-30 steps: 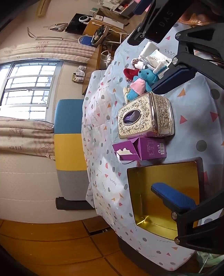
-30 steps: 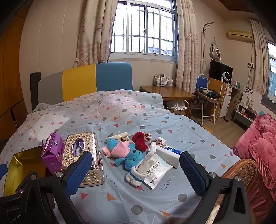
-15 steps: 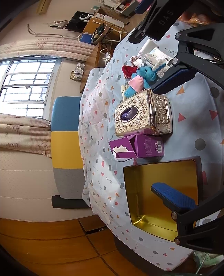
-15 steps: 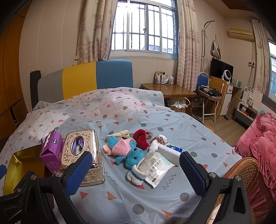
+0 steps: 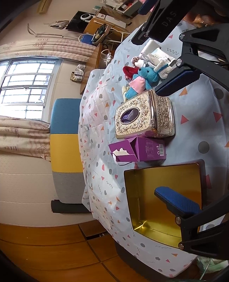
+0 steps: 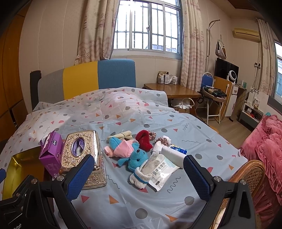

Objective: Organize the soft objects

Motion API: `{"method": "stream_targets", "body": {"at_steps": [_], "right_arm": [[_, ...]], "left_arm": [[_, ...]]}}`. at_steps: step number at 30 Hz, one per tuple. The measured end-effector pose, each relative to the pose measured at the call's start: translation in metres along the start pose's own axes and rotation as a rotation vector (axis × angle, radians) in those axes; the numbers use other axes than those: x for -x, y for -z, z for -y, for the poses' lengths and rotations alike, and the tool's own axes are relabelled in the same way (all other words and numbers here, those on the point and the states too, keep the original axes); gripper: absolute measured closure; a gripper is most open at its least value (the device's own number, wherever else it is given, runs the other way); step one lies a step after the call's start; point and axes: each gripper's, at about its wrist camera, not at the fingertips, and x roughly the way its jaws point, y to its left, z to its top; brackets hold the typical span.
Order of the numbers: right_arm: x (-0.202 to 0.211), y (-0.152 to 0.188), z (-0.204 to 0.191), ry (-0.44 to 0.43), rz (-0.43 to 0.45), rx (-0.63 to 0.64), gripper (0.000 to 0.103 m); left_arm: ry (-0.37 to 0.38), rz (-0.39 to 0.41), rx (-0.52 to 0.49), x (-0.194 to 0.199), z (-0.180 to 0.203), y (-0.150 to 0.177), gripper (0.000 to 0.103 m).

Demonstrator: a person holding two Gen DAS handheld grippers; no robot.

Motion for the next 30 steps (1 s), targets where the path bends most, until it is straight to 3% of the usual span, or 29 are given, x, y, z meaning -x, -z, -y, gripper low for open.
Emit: {"method": "stream_targets", "body": {"at_steps": [30], "right_arm": [[-0.0026,0.0006,0.0008,0.000,-0.007,0.002,0.000]], "left_arm": [[0.004,-0.004,-0.003,-0.0007,0.0004,0.0036,0.000]]}}
